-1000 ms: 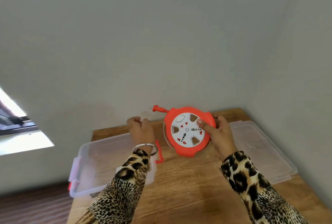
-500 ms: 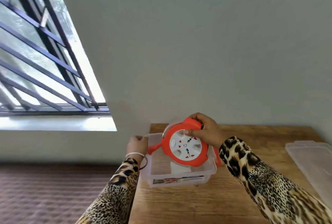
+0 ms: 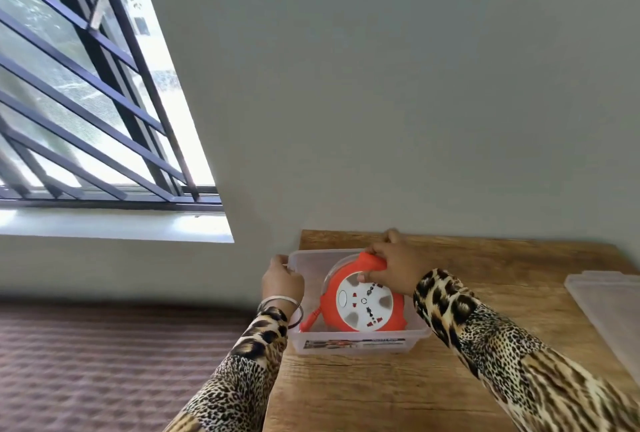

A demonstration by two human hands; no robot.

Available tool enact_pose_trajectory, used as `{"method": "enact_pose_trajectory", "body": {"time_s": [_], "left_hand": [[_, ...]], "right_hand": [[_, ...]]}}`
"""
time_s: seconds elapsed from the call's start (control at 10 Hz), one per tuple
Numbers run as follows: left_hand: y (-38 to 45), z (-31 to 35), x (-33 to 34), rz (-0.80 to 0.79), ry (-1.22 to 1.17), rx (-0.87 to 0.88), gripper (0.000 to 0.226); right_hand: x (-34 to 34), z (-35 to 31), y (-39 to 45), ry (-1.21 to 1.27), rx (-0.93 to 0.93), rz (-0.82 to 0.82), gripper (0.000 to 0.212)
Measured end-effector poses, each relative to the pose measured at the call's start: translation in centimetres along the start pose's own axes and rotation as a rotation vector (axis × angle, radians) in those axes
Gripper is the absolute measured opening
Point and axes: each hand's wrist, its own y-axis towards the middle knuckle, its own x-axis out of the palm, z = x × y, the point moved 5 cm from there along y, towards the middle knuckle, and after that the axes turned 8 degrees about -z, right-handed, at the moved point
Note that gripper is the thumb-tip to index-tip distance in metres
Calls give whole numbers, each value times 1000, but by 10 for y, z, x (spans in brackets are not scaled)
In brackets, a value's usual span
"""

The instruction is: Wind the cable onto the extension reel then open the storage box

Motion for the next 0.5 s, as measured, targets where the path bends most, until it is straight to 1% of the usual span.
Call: {"method": "enact_pose_trajectory", "body": {"time_s": [0.1,0.2,0.3,0.4,0.5], "left_hand": [[-1,5,3,-8,74,-4,36],[-10,25,17,65,425,86,51],[-31,70,55,68,545,444,44],[-52,96,96,-21,502,677,39],[-78,127,152,-130,523,859,39]], "right_hand": [[2,-2,-3,-104,-10,66,52],[9,5,-16,-1,-43,174,42],[-3,44,-46,54,76,409,32],[-15,96,-78,-48,282,477,32],[-27,172,-133,-157,672,368,45]]}}
